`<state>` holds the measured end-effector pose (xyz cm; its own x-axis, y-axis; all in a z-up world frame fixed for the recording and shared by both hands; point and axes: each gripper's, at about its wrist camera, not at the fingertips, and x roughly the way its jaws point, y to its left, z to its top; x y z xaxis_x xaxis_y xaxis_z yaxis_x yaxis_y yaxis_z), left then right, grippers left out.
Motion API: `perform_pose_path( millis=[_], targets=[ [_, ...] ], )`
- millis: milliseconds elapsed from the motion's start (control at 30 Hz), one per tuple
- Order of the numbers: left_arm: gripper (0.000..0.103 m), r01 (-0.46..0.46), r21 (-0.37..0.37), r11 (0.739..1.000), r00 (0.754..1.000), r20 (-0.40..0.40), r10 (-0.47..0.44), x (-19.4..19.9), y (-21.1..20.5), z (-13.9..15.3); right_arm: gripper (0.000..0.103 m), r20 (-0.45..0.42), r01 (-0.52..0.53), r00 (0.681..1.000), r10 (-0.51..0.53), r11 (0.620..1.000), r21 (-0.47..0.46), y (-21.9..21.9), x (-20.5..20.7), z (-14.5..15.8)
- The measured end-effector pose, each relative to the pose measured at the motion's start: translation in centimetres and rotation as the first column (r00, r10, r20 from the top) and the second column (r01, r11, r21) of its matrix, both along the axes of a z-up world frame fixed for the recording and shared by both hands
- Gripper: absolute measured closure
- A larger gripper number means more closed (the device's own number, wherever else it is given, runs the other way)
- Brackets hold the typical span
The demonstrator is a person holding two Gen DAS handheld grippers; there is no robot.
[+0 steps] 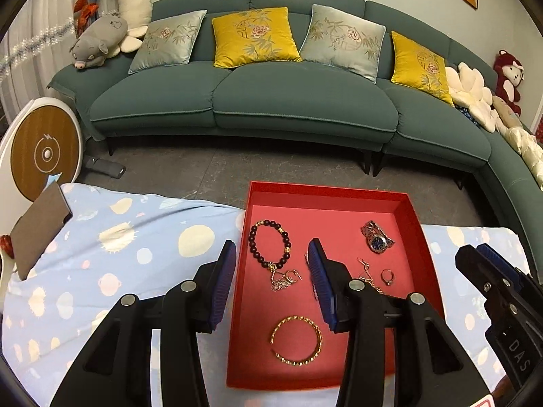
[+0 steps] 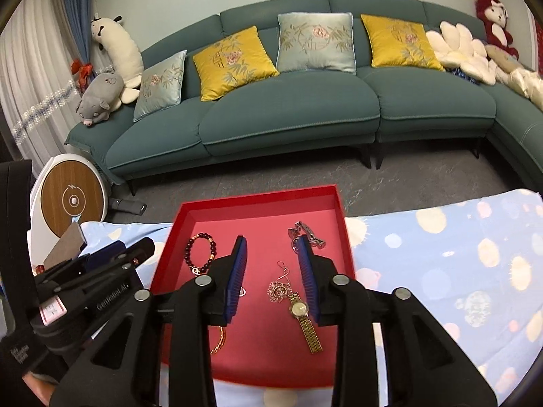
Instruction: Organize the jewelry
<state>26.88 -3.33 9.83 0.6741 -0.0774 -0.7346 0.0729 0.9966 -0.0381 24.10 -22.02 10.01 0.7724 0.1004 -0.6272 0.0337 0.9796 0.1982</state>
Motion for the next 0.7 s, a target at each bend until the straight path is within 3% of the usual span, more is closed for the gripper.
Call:
perform_pose_path(
  millis=[167,333,533,700],
  targets=[
    [0.055,0.015,0.035,0.999,0.999,0.043,-0.016,-5.0,0.5,1.5,0.069,0.019,-0.008,1.000,0.008,1.000,0.002,-0.2,-4.7,2.0],
    [0.055,0.016,0.007,1.000,1.000,0.008,-0.016,-8.6,1.7,0.5,0.066,-0.001,0.001,1.000,-0.001,1.000,-0.001,0.0,-9.1,1.4],
    [0.055,0.027,0.018,0.999,1.000,-0.016,-0.027,-10.7,2.1,-0.8,0.066,-0.034,0.004,0.999,-0.003,1.000,0.026,0.8,-11.0,0.6],
    [0.055,0.023,0.043,0.999,0.999,-0.040,-0.022,-9.9,2.2,-2.6,0.066,-0.054,-0.017,0.998,0.014,0.998,-0.056,2.1,-10.1,-0.3]
  ],
)
